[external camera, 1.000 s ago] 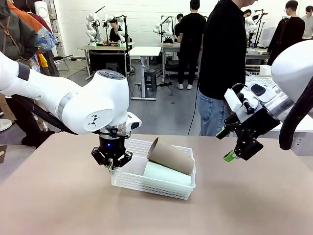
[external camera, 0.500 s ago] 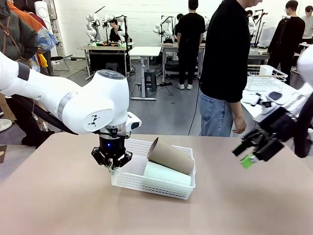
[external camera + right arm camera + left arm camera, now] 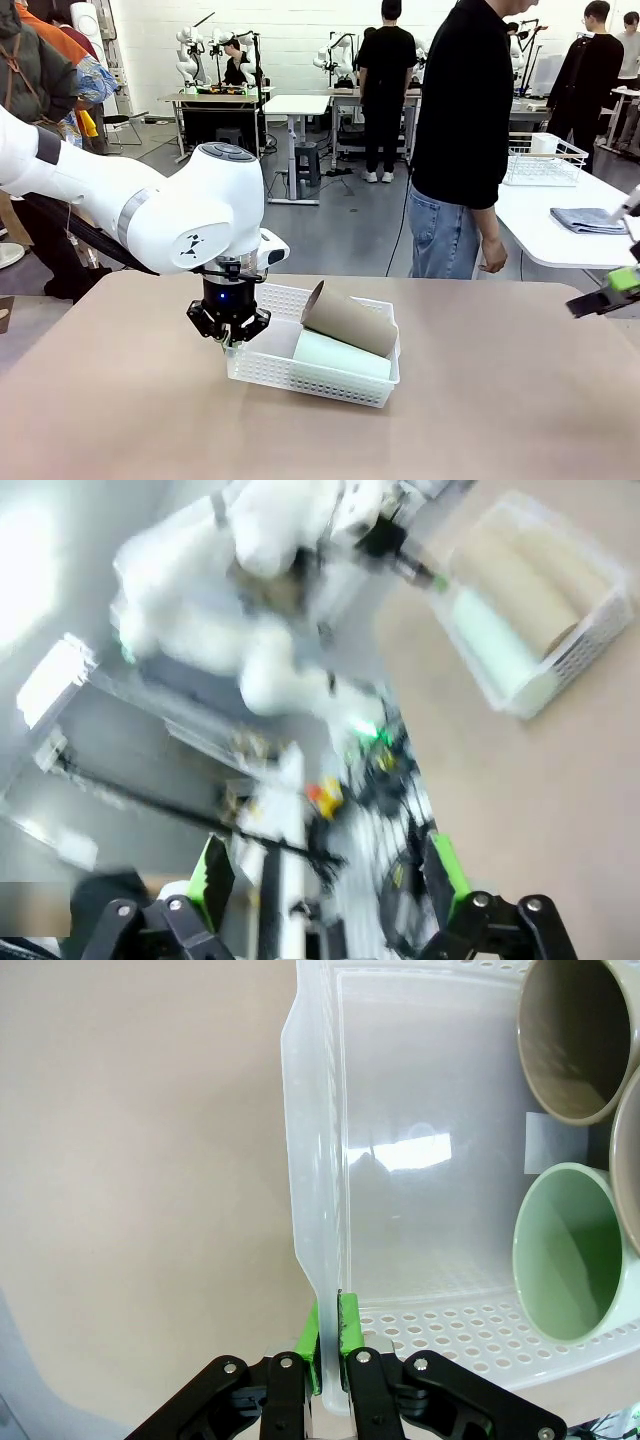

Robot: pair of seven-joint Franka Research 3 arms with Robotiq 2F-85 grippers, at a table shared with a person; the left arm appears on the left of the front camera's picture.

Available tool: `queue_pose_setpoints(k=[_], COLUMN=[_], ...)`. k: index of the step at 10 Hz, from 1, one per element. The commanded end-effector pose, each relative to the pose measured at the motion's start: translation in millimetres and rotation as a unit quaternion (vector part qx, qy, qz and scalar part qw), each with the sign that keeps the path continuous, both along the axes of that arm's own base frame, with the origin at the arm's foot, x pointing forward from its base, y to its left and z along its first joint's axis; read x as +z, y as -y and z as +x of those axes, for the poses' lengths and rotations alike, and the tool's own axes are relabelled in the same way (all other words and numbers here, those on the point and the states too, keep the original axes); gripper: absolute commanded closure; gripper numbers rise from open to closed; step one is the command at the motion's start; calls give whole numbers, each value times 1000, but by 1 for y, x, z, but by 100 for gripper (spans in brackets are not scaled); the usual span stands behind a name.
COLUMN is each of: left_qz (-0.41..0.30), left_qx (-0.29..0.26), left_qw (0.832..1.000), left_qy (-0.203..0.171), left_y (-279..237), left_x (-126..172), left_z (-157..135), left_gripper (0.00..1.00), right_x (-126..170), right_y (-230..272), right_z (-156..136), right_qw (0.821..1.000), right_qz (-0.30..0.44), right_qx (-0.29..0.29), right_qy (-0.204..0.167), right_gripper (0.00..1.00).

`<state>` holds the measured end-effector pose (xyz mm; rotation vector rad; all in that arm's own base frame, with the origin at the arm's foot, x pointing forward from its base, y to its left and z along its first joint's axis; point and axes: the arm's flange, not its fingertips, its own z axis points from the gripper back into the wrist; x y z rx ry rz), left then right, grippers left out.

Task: Clean and organize the cups into the basket.
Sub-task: Move the Organizing basket back to the left side of the table.

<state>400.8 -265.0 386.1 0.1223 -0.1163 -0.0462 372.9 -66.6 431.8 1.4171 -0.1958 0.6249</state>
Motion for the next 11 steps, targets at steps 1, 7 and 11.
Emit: queue_pose_setpoints(k=[1, 7, 11], left_qz=[3, 3, 3], left_qx=[-2, -2, -2], left_qw=[1000, 1000, 1000], left_qy=[5, 5, 5], left_y=[-2, -2, -2], left_x=[1, 1, 1], left_z=[0, 0, 0], left_gripper=[100, 100, 100], right_x=[-23, -52, -32], right_y=[36, 147, 205], right_z=[6, -75, -134], right_qw=[972, 953, 961], right_qz=[140, 101, 57], right_qx=[-179, -277, -264], right_qy=[-55, -67, -65], right_gripper=[0, 0, 0])
